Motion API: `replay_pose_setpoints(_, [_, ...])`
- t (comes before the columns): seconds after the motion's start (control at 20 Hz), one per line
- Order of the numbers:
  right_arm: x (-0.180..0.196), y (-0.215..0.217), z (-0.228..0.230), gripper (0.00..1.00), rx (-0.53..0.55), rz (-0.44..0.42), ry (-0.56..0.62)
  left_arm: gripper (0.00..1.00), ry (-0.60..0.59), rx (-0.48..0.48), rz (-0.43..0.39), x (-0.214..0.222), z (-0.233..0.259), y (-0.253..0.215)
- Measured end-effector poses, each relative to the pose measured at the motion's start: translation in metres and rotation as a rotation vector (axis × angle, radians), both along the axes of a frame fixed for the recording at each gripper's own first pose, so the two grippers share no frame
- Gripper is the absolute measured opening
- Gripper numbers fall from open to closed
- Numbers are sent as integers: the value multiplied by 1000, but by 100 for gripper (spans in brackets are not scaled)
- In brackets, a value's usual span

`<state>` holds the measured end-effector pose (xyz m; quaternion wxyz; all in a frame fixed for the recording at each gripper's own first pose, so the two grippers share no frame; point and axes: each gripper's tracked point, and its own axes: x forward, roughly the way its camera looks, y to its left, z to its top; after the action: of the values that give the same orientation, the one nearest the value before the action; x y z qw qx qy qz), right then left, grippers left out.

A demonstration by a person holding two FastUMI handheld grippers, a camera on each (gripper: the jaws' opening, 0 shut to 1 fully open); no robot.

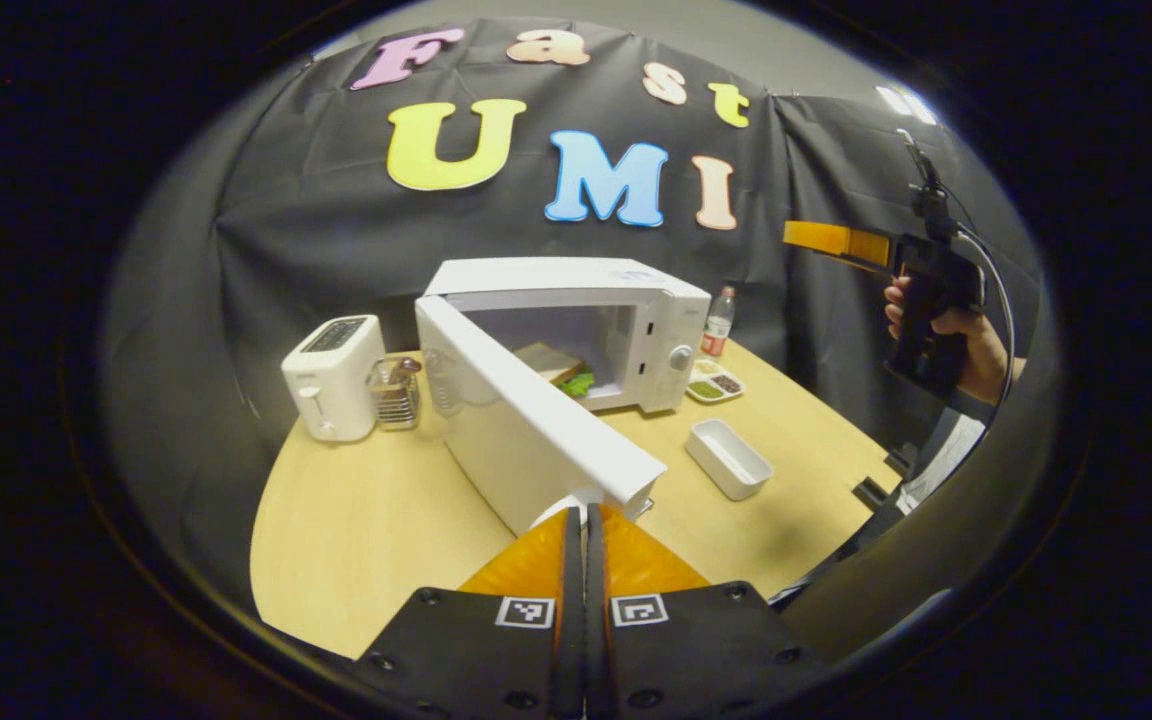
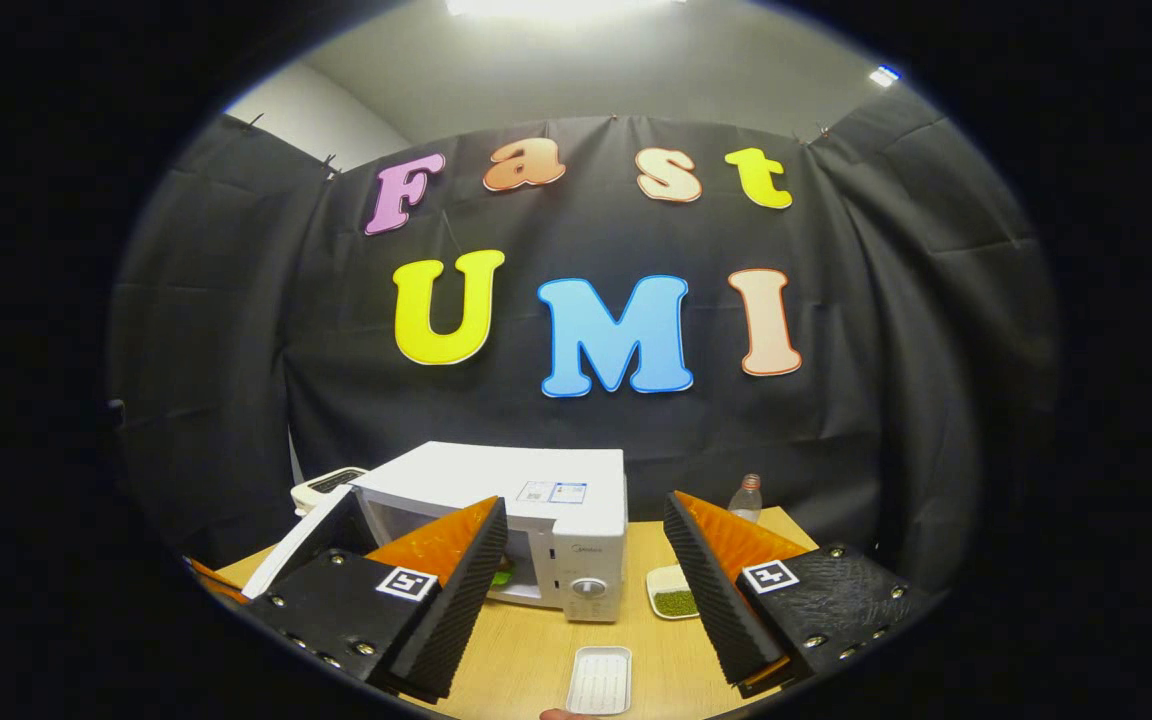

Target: Open the microwave oven with the left hand, put the food in, and close the microwave oven.

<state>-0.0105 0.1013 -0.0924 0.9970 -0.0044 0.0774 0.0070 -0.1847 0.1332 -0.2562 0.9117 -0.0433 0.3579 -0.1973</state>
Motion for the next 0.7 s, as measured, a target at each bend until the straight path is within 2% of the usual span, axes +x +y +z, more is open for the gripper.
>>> replay_pose_setpoints(0.35, [-8,-26,-1,95,-15,-49,3,7,-47,-63,-112,53,0,-66])
replay_pose_setpoints(0.4, [-9,-29,1,95,-25,-56,-3,11,-55,-70,-130,60,-1,-75])
replay_pose_setpoints(0.5, [-11,-32,8,95,-42,-63,-16,11,-70,-76,-162,74,-3,-89])
replay_pose_setpoints(0.55, [-11,-33,10,95,-50,-65,-22,7,-74,-78,-171,82,-5,-95])
replay_pose_setpoints(0.6, [-12,-33,13,95,-57,-66,-28,7,-79,-81,-176,89,-7,-101])
replay_pose_setpoints(0.65, [-12,-35,14,95,-62,-68,-32,11,-81,-83,-175,96,-8,-106])
replay_pose_setpoints(0.7, [-11,-36,16,95,-65,-70,-36,7,-89,-86,-173,103,-9,-110])
